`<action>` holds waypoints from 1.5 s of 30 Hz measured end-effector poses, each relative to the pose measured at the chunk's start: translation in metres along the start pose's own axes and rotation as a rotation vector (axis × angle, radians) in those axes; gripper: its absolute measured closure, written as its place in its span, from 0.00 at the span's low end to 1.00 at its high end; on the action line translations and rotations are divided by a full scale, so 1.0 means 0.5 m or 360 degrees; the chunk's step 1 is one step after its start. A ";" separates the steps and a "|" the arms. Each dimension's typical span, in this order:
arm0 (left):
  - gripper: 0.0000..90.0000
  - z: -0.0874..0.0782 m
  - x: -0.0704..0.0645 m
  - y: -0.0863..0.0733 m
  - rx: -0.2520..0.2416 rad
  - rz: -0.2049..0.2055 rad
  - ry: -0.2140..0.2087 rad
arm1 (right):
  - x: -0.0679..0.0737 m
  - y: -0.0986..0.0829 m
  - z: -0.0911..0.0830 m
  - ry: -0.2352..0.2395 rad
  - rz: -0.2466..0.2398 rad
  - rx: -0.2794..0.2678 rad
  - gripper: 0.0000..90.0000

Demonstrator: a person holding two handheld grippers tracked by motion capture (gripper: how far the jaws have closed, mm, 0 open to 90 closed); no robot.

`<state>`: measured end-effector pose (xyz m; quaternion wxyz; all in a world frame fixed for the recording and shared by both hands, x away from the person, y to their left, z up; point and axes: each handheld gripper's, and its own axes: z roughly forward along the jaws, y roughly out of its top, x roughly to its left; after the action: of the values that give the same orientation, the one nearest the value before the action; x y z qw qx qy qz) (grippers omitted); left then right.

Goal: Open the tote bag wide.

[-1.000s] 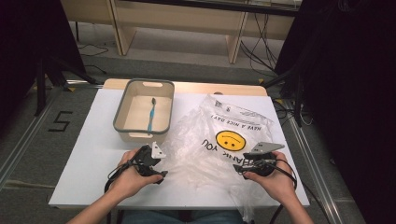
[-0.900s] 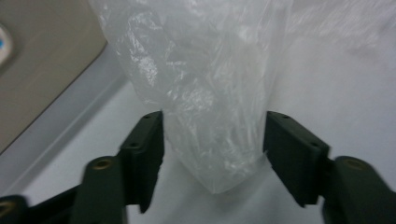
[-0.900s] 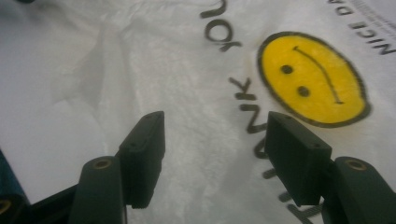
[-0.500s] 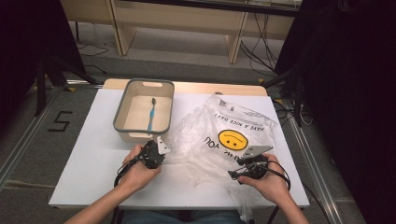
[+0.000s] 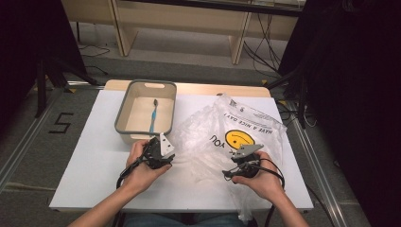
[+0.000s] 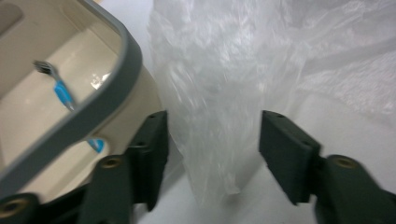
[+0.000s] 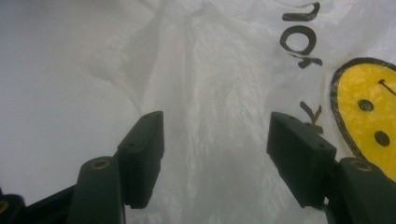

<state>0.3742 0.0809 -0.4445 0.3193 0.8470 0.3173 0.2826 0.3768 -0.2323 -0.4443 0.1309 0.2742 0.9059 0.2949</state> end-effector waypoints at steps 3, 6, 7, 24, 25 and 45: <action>0.35 -0.022 -0.012 0.009 -0.0069 -0.0030 -0.0047 | 0.002 0.011 0.013 0.0002 -0.0016 0.0011 0.42; 0.37 -0.035 -0.035 0.022 -0.0127 -0.0047 -0.0193 | 0.002 0.015 0.025 -0.0003 -0.0007 0.0028 0.43; 0.41 -0.034 -0.046 0.028 -0.0145 -0.0045 -0.0290 | 0.001 0.015 0.027 -0.0003 -0.0003 0.0039 0.44; 0.78 0.067 -0.134 0.045 0.0035 0.0142 -0.0482 | 0.005 0.006 0.052 -0.0097 -0.0030 0.0118 0.83; 0.81 0.069 -0.136 0.045 0.0036 0.0147 -0.0477 | 0.003 0.004 0.051 -0.0079 -0.0012 0.0125 0.89; 0.98 0.106 -0.163 0.038 0.0071 0.0239 -0.0434 | -0.010 0.041 -0.017 -0.0204 0.0122 -0.0256 1.00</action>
<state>0.3650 -0.0080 -0.4871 0.3185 0.9058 0.2131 0.1808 0.3860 -0.2252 -0.4251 0.1986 0.3156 0.8580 0.3533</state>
